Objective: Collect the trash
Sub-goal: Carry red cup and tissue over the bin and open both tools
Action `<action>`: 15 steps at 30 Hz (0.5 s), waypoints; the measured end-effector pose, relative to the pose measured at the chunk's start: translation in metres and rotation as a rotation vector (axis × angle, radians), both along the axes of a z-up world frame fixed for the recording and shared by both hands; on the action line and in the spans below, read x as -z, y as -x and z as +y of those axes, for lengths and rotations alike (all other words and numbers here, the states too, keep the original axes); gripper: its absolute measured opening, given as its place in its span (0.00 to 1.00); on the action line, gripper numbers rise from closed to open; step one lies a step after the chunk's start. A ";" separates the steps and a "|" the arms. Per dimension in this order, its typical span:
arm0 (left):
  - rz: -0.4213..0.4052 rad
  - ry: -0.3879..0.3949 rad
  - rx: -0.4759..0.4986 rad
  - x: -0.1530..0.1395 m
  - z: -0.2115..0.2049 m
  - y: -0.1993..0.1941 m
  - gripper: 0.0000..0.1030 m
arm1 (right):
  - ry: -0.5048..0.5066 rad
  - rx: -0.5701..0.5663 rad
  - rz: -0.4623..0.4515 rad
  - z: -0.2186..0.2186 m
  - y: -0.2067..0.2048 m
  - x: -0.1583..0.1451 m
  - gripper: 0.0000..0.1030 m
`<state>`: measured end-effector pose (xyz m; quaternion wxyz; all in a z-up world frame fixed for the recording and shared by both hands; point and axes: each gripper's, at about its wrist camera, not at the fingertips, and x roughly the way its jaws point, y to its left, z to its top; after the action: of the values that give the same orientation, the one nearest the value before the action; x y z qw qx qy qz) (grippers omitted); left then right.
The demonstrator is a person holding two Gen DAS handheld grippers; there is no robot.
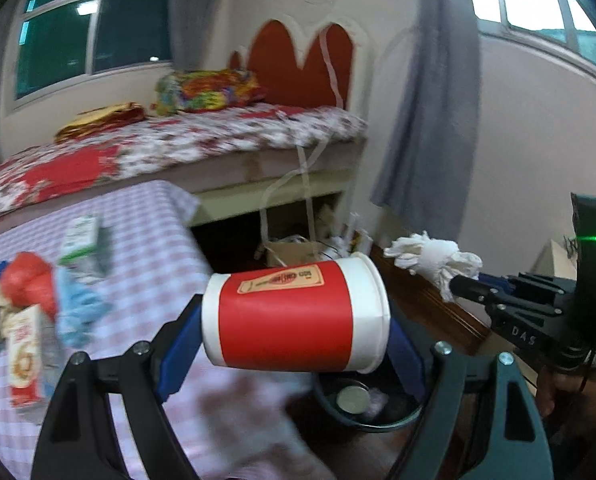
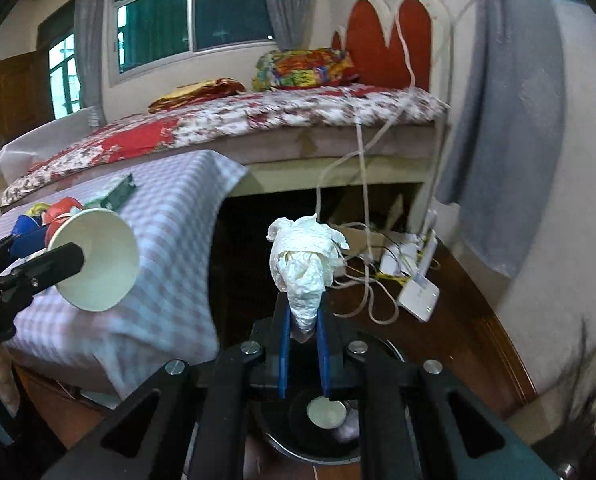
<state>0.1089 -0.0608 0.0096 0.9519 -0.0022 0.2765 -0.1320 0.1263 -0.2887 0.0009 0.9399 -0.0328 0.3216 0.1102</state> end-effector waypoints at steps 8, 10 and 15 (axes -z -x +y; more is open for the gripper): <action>0.062 -0.043 0.105 0.026 -0.061 -0.005 0.82 | 0.010 0.020 0.044 -0.042 0.012 0.018 0.12; 0.078 -0.052 0.116 0.033 -0.068 -0.007 0.82 | 0.013 0.016 0.052 -0.050 0.014 0.023 0.12; 0.121 -0.078 0.140 0.051 -0.085 -0.013 0.82 | 0.027 0.005 0.087 -0.066 0.012 0.039 0.12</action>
<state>0.1216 -0.1458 -0.0415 0.9213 0.0460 0.3377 -0.1869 0.1140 -0.3546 -0.0379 0.9247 -0.0401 0.3638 0.1048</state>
